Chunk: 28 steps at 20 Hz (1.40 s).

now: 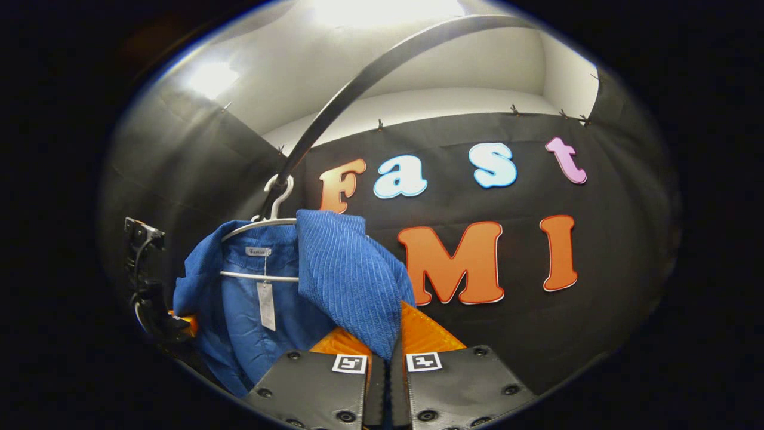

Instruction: Grasp the clothes on the hanger with both hands and then place them into the laundry hamper below.

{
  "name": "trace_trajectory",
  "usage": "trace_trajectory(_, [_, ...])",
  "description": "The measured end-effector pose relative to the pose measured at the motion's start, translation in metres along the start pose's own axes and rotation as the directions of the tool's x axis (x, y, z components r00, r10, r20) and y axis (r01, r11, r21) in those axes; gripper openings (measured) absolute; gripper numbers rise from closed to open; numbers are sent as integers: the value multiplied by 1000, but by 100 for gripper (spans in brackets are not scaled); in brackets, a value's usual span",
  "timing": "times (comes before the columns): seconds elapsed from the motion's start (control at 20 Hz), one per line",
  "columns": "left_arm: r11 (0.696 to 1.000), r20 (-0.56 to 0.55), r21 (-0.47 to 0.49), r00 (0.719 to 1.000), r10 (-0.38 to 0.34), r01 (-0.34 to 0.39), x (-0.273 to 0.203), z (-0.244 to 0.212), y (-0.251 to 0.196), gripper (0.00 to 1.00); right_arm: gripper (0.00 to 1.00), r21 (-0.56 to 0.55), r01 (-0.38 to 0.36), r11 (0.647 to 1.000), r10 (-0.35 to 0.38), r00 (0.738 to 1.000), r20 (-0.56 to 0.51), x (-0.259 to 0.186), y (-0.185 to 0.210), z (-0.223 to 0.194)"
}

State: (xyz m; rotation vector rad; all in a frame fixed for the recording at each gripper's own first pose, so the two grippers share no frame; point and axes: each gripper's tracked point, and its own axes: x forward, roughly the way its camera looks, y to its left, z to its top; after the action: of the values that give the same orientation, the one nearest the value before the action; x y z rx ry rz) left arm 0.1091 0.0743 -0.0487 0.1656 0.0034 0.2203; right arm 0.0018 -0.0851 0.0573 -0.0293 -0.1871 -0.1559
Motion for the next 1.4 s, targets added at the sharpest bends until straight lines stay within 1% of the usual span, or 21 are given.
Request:
trace_trajectory(0.1, [999,54,-9,998,39,-39,-5,30,24,5,11,-40,26,999,-24,999,27,-1,-3,8])
trace_trajectory(0.2, [997,117,-12,991,72,-71,-11,66,42,5,11,-71,31,997,-27,998,60,1,2,18])
trace_trajectory(0.25, [997,141,-11,987,78,-77,-11,82,50,7,11,-75,30,997,-24,997,71,3,5,23])
trace_trajectory(0.35, [996,161,-34,983,84,-79,-6,105,65,3,11,-87,35,996,-29,997,71,6,13,24])
trace_trajectory(0.4, [996,167,-56,983,82,-73,-5,115,73,4,11,-95,44,994,-37,997,68,7,15,24])
trace_trajectory(0.45, [995,179,-72,981,75,-63,0,126,80,4,11,-105,65,992,-58,996,65,8,17,23])
trace_trajectory(0.55, [997,212,-75,977,23,-7,9,144,87,4,11,-120,132,984,-125,990,63,11,19,20])
trace_trajectory(0.6, [998,224,-60,975,-12,26,15,151,89,4,11,-128,184,975,-176,982,72,13,19,22])
trace_trajectory(0.7, [997,248,-19,966,-73,81,32,163,90,4,11,-142,266,953,-258,963,75,12,23,22])
trace_trajectory(0.75, [995,259,-17,961,-91,99,41,169,91,5,11,-149,301,942,-292,953,76,7,25,22])
trace_trajectory(0.8, [993,266,-36,959,-102,115,51,174,93,5,11,-155,331,931,-323,944,76,2,30,24])
trace_trajectory(0.95, [985,250,-135,966,-71,107,90,176,110,6,11,-179,377,909,-365,926,97,-2,39,32])
trace_trajectory(1.05, [981,246,-167,968,-57,101,114,179,116,7,11,-185,392,901,-380,920,95,-4,42,34])
trace_trajectory(1.15, [985,237,-154,971,-42,80,142,179,122,5,11,-187,418,889,-405,908,103,-5,34,38])
trace_trajectory(1.3, [992,176,-108,983,-46,65,175,158,124,5,11,-156,469,869,-454,882,124,-8,12,48])
trace_trajectory(1.35, [993,156,-102,987,-43,60,181,147,123,7,11,-142,481,865,-466,876,125,-9,6,47])
trace_trajectory(1.4, [994,140,-98,989,-41,55,183,138,122,3,11,-127,485,865,-471,873,124,-8,3,46])
